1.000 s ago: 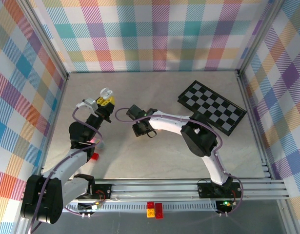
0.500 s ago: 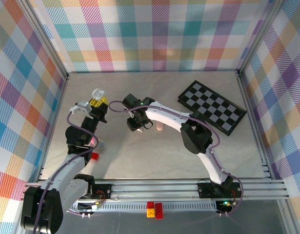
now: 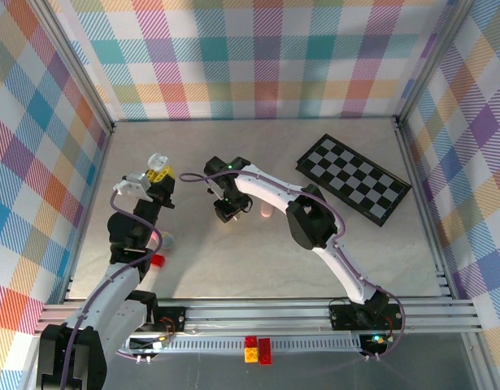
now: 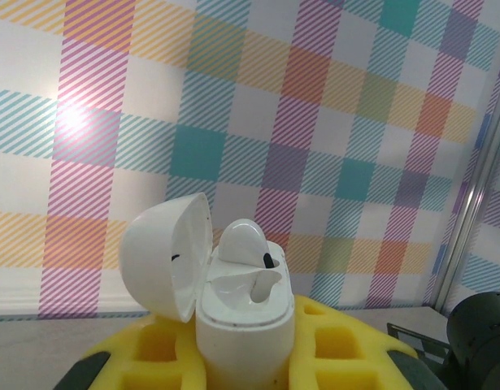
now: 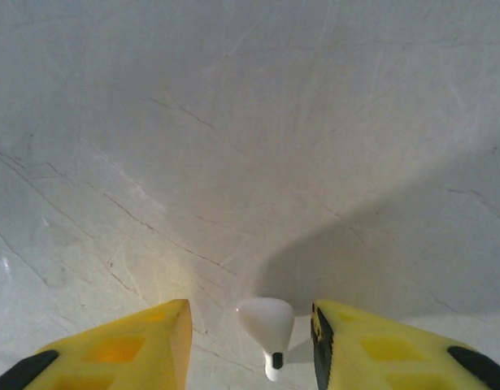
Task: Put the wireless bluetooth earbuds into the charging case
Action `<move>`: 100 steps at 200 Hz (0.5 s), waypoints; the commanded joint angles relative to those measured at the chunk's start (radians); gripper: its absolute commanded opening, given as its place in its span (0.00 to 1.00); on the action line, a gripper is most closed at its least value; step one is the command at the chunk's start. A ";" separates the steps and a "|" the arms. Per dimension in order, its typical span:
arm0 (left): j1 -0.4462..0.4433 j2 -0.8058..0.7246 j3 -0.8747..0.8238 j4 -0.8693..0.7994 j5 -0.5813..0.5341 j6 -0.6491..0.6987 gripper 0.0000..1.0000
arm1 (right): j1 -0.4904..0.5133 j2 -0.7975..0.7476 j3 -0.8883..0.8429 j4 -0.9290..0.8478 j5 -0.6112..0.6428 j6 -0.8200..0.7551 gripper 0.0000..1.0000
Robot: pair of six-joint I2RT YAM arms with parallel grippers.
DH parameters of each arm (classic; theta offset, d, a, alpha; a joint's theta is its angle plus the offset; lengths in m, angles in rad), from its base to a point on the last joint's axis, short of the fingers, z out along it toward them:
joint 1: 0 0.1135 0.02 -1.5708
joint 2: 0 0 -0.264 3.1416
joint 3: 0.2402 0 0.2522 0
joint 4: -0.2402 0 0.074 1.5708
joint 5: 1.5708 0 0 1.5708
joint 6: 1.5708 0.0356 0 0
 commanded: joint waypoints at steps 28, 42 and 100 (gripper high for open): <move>0.009 0.004 -0.002 0.010 -0.003 0.021 0.02 | -0.009 0.031 0.047 -0.066 -0.028 -0.024 0.37; 0.009 0.004 -0.002 0.011 -0.001 0.021 0.02 | -0.009 0.036 0.046 -0.065 -0.029 -0.022 0.34; 0.008 0.007 0.007 -0.012 0.024 0.025 0.02 | -0.013 0.054 0.045 -0.045 -0.032 -0.002 0.26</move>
